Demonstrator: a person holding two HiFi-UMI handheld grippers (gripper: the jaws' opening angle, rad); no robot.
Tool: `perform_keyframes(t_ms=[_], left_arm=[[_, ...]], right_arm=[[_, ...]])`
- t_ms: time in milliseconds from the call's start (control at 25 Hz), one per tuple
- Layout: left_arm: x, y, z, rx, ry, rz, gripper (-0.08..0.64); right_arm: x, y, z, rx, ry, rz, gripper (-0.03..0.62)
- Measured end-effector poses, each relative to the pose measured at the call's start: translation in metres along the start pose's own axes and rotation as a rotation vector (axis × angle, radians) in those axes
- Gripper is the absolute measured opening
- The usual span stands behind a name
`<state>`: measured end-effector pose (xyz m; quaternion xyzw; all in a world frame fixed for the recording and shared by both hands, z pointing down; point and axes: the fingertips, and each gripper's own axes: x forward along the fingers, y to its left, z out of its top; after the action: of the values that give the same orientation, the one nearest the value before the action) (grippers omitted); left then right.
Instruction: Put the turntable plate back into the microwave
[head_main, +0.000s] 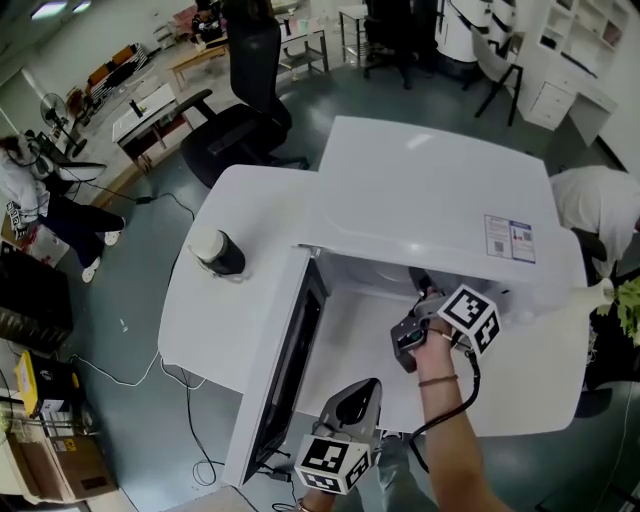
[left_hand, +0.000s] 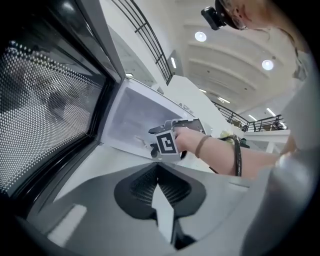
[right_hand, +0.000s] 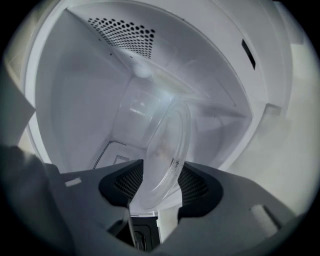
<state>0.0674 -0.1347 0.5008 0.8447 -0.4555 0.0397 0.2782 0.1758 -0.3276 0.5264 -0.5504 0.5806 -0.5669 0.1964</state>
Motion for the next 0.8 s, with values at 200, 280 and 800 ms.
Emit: perform_keyframes(t_ms=[200, 280, 800], left_arm=[[-0.006, 0.003, 0.003, 0.004, -0.007, 0.004, 0.0], [-0.009, 0.003, 0.003, 0.005, -0.008, 0.004, 0.0], [-0.017, -0.009, 0.006, 0.011, -0.017, -0.008, 0.0]], right_arm=[[-0.004, -0.005, -0.004, 0.009, 0.0, -0.018, 0.201], [-0.007, -0.007, -0.004, 0.009, -0.007, -0.025, 0.201], [-0.029, 0.01, 0.002, -0.038, -0.027, 0.022, 0.199]])
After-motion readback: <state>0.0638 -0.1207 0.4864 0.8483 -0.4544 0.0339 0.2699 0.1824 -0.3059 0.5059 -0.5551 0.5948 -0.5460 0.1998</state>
